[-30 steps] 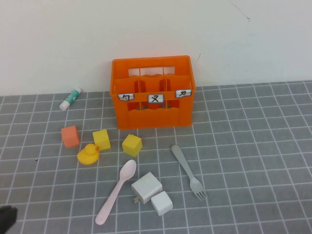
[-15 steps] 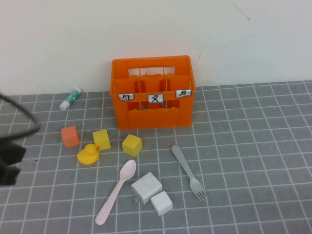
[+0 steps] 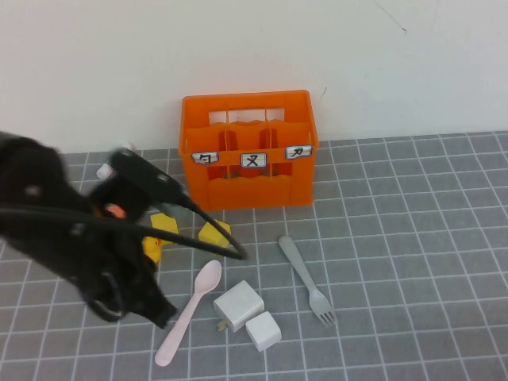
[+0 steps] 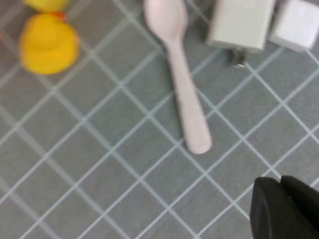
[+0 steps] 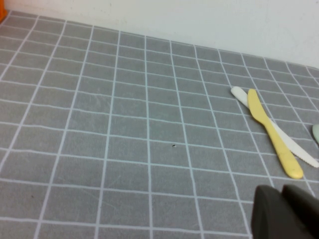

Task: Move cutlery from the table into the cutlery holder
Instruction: Pick up the fork

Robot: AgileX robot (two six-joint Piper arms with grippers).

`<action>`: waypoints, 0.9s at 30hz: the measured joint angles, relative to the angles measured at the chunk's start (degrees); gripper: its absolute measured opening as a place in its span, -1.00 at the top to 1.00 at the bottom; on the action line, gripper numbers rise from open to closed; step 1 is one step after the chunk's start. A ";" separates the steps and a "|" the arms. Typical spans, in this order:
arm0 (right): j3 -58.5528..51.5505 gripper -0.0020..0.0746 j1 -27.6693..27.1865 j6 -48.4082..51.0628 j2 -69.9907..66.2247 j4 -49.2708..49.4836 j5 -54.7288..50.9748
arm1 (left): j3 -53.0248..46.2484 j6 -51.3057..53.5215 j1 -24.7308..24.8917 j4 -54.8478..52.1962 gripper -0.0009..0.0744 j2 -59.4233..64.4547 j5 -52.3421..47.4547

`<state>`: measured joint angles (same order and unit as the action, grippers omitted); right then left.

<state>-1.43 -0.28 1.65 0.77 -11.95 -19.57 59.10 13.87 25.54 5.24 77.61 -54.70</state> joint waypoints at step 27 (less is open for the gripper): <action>0.00 0.87 0.00 0.00 0.00 0.00 0.00 | 8.26 -4.97 2.62 -7.02 -0.13 29.43 14.52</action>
<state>-1.43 -0.28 1.65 0.77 -11.95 -19.57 67.36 8.91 28.16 -1.79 107.04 -40.18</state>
